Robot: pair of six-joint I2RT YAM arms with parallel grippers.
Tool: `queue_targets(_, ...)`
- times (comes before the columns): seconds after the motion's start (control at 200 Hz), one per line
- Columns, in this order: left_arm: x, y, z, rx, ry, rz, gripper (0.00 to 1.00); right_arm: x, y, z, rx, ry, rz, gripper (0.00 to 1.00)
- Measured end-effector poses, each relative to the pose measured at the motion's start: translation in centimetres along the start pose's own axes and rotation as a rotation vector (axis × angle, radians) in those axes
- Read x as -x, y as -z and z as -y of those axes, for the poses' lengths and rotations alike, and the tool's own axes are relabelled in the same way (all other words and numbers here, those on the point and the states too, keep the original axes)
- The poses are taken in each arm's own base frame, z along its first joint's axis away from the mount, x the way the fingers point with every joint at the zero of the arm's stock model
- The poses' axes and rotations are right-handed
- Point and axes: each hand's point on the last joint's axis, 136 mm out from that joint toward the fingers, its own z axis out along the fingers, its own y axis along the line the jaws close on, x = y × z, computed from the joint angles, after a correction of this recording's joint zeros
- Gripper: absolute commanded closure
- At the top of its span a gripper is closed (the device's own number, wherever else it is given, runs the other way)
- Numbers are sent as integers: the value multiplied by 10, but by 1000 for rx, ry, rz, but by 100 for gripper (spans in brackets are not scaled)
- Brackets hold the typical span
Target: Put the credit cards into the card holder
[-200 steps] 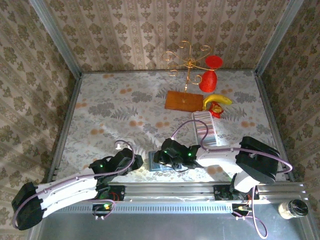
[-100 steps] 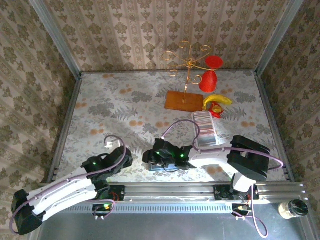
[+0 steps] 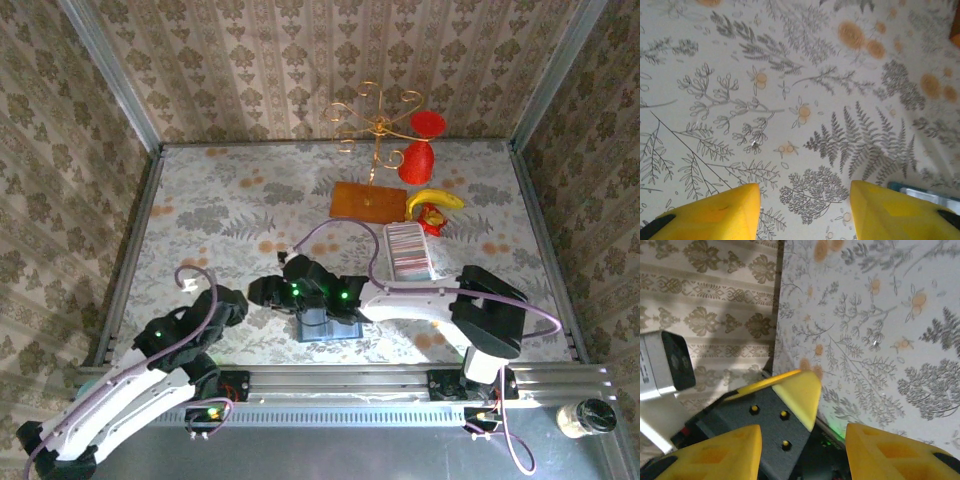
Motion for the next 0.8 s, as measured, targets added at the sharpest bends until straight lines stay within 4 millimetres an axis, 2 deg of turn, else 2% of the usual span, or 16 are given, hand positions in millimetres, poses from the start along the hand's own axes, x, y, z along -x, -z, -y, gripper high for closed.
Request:
queue_targets(0.125, -1, 2, 8, -39, -25, -20, 47, 20, 40, 2, -54, 119, 54, 50)
queue_targets(0.25, -11, -4, 29, -108, -51, -89, 41, 64, 106, 3, -87, 326, 189, 49)
queue_targets(0.34, -24, -14, 45, -151, -69, -156, 40, 87, 157, -6, -119, 577, 268, 39)
queue_targets(0.45, -38, -25, 64, -203, -100, -224, 40, 81, 204, -22, -157, 997, 247, 28)
queue_targets(0.515, -47, -28, 79, -249, -138, -249, 40, 71, 223, -21, -188, 1220, 194, 23)
queue_targets(0.57, -52, -29, 93, -292, -170, -256, 40, 60, 234, -12, -220, 1389, 121, 21)
queue_targets(0.625, -58, -28, 107, -336, -200, -258, 39, 51, 243, 7, -267, 1526, 28, 22)
queue_targets(0.695, -61, -28, 119, -376, -217, -254, 39, 44, 250, 41, -345, 1641, -112, 22)
queue_targets(0.8, -61, -28, 136, -435, -232, -237, 40, 48, 260, 102, -502, 1695, -322, 22)
